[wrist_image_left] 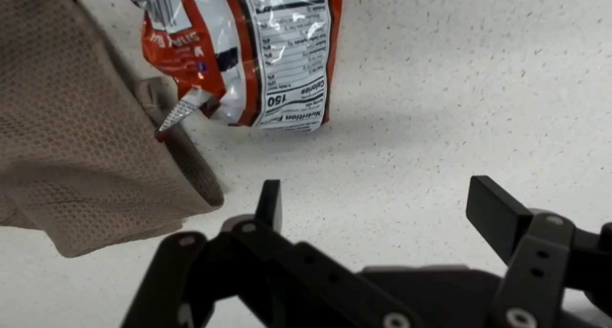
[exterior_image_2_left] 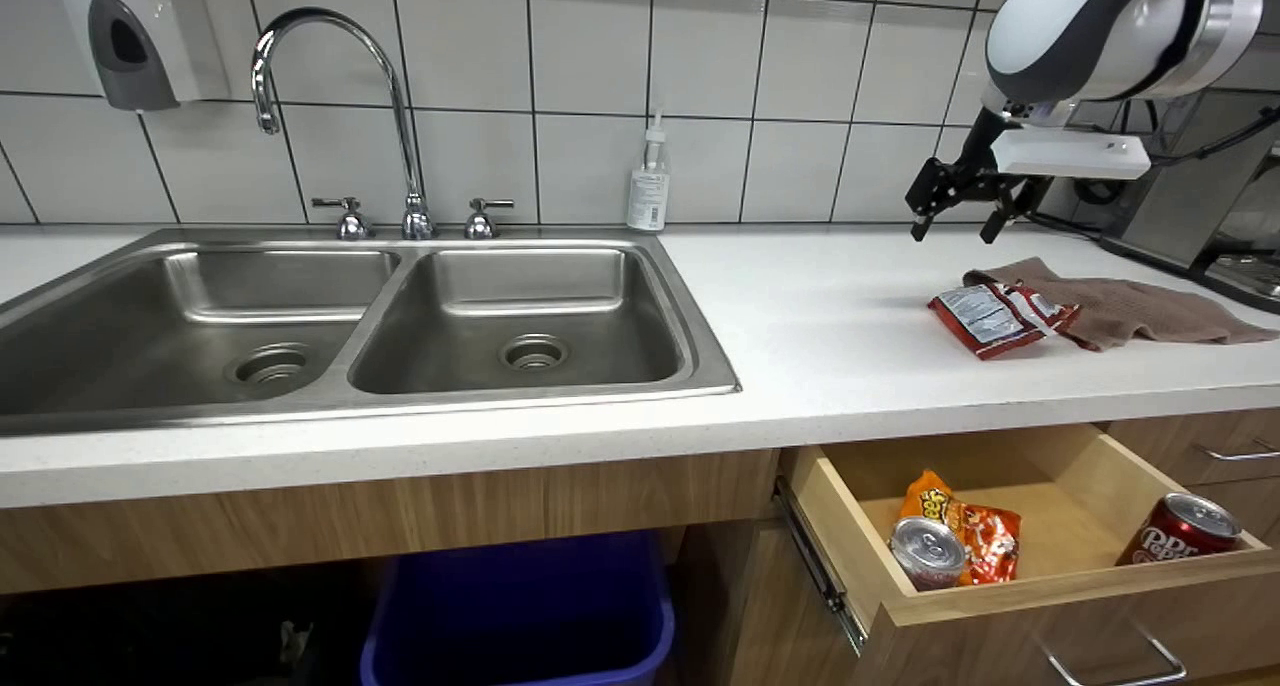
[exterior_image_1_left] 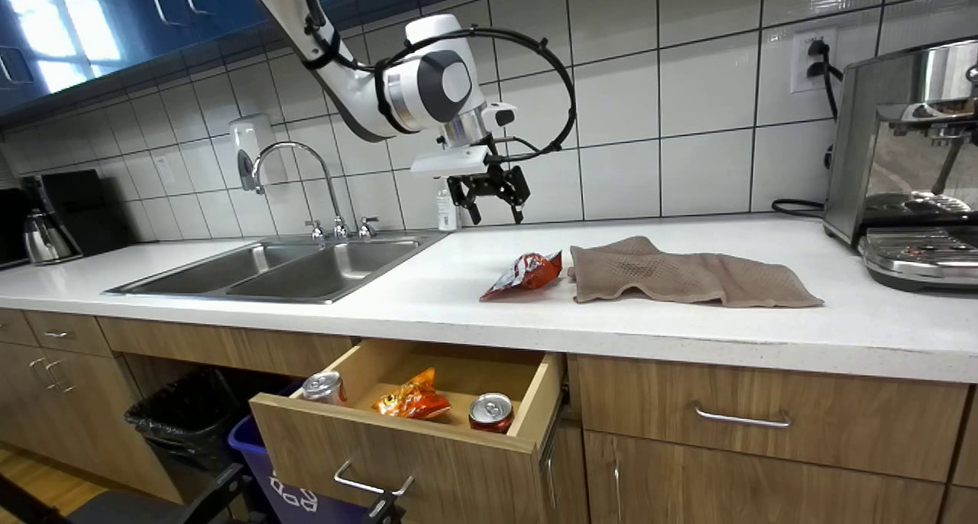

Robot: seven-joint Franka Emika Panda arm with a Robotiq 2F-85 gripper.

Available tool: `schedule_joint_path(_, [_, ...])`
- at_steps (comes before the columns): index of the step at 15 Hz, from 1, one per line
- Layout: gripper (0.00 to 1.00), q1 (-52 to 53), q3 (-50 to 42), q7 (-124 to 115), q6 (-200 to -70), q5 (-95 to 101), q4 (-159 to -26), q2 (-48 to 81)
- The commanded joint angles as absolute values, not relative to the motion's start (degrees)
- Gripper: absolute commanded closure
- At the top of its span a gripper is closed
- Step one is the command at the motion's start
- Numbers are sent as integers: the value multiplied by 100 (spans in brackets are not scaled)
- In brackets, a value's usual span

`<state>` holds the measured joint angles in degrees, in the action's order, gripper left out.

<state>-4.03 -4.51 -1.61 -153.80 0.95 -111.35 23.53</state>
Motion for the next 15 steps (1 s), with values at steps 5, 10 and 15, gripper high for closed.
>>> schedule_joint_path(5, [0,-766,-419,-97,-14879,-250,-9827,3217])
schedule_joint_path(10, [0,-919,-432,-105,-14573,-282,-9260,3640])
schedule_joint_path(15, [0,-1033,-412,-101,-14232,-374,-8773,4048])
